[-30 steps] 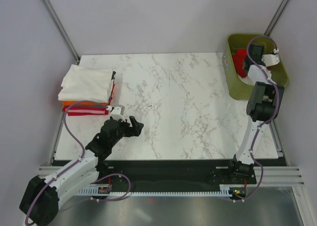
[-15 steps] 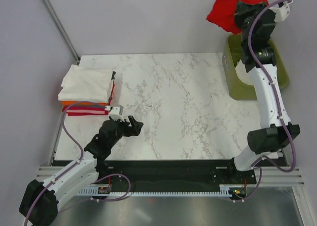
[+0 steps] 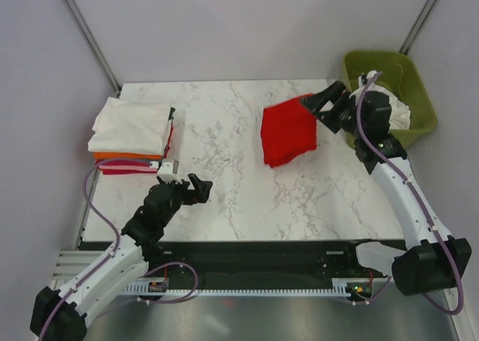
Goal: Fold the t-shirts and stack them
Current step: Move the tshirt to the center of the board, then flatten the tshirt out
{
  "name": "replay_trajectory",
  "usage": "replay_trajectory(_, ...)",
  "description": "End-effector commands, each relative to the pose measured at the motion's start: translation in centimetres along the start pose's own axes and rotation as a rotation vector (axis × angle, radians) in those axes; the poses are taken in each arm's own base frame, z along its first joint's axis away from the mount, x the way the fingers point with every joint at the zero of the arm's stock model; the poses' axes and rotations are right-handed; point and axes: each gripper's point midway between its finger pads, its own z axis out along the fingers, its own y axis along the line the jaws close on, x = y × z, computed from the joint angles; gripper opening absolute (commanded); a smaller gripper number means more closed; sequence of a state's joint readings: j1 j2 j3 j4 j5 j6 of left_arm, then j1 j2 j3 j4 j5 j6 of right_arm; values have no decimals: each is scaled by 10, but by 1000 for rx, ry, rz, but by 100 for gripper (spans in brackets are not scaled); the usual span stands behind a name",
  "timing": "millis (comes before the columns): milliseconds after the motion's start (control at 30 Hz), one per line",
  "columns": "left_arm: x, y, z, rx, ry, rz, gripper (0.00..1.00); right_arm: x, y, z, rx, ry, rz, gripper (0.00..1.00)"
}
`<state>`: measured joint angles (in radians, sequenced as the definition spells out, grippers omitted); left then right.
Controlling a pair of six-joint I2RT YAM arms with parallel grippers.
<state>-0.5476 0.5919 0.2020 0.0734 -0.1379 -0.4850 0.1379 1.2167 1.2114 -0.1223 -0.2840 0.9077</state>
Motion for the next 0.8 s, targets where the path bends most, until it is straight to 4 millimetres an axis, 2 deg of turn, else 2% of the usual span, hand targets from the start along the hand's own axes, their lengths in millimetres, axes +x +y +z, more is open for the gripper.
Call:
replay_trajectory(0,-23,4,-8,-42,-101,-59,100,50,-15,-41,-38,138,-177,98)
replay_trajectory(33,-25,2,-10,-27,-112,-62,100,70,-40,-46,20,184,-177,98)
replay_trajectory(100,-26,-3,-13,8,-128,-66,100,81,-56,-56,56,189,-204,98)
replay_trajectory(133,-27,-6,-13,26,-137,-82,100,94,-74,-58,89,214,-199,98)
replay_trajectory(267,-25,-28,-13,151,-121,-68,100,114,-104,-65,179,281,-206,98)
replay_trajectory(333,-22,-31,-10,163,-106,-58,100,114,-121,-70,254,273,-225,98)
replay_trajectory(400,-23,-38,-8,189,-86,-58,100,108,-133,-77,328,234,-250,98)
replay_trajectory(433,-23,-42,-4,191,-62,-69,100,101,-146,-83,405,201,-268,98)
replay_trajectory(567,-28,-67,5,264,14,-95,100,88,-163,-94,516,125,-295,98)
replay_trajectory(733,-31,-96,29,290,99,-160,98,87,-178,-94,582,86,-253,98)
replay_trajectory(767,-19,-97,37,276,142,-165,97,86,-182,-95,597,74,-246,98)
